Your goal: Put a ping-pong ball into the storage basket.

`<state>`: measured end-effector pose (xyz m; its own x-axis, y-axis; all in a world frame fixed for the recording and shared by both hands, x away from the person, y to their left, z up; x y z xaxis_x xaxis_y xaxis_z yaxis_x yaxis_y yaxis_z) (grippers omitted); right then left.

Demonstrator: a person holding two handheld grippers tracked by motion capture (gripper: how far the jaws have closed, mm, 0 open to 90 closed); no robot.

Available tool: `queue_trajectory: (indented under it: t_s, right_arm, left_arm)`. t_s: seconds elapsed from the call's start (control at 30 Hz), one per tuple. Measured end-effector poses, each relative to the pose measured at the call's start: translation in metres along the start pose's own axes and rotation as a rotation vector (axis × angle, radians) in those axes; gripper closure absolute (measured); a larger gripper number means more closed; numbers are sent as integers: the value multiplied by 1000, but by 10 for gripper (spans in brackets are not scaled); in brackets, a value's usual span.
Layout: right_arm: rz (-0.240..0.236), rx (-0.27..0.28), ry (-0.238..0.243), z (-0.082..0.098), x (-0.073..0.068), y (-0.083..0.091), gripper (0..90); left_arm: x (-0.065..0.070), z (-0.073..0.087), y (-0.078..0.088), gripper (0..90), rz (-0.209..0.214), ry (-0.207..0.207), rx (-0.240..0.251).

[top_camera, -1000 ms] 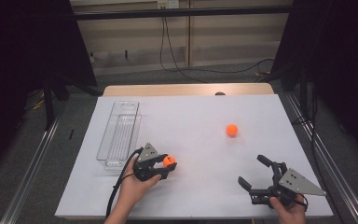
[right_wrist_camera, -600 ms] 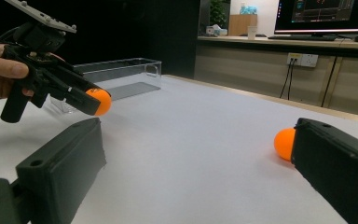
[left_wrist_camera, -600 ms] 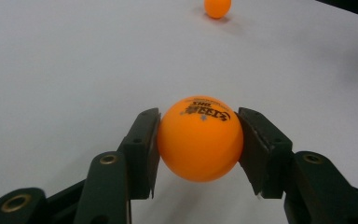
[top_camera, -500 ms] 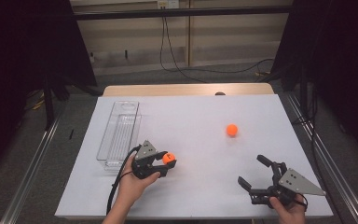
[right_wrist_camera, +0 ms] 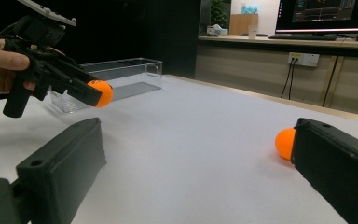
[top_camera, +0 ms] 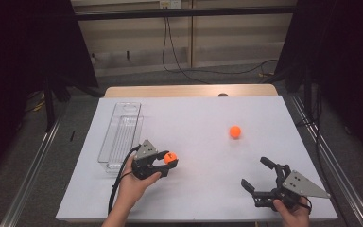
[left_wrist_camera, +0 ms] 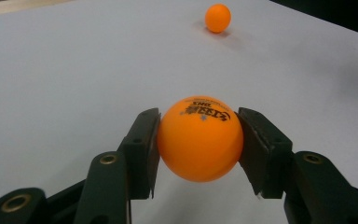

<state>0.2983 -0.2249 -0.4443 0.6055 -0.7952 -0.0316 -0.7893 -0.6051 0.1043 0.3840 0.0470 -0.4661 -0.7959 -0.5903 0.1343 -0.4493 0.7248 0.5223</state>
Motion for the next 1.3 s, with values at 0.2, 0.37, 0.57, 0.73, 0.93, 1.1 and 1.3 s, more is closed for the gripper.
queue_trajectory:
  t_s: [0.2, 0.37, 0.57, 0.73, 0.93, 1.1, 1.3]
  right_arm:
    - [-2, 0, -1, 0, 0, 1, 21]
    - [-3, 1, -1, 0, 0, 1, 21]
    - [-2, 0, -1, 0, 0, 1, 21]
    - [-2, 1, 0, 0, 0, 1, 21]
    - [-1, -1, 1, 0, 0, 1, 21]
    - [-3, 2, 5, -1, 0, 1, 22]
    - [-2, 2, 2, -1, 1, 1, 22]
  left_arm:
    - [-2, -4, 4, 509, -4, 9, 14]
    - [-4, -6, 6, 509, -6, 16, 17]
    - [-7, -8, 9, 508, -14, 22, 17]
    - [-8, -9, 12, 508, -18, 23, 13]
    - [-11, -10, 13, 508, -23, 26, 12]
    - [-10, -11, 13, 508, -23, 30, 5]
    - [-9, -16, 16, 508, -25, 26, 8]
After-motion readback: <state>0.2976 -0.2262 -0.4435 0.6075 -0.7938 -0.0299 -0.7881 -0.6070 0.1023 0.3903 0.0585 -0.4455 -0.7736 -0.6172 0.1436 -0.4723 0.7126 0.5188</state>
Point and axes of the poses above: each handheld gripper's, and its own axes: y roughly backward along the jaws, z roughly out of its underside, x roughly to its right, the point moved 9 cm from there along -y, roughly forward along the jaws, and after that the axes turned 1 degree about -x, right-handed, at the moved point
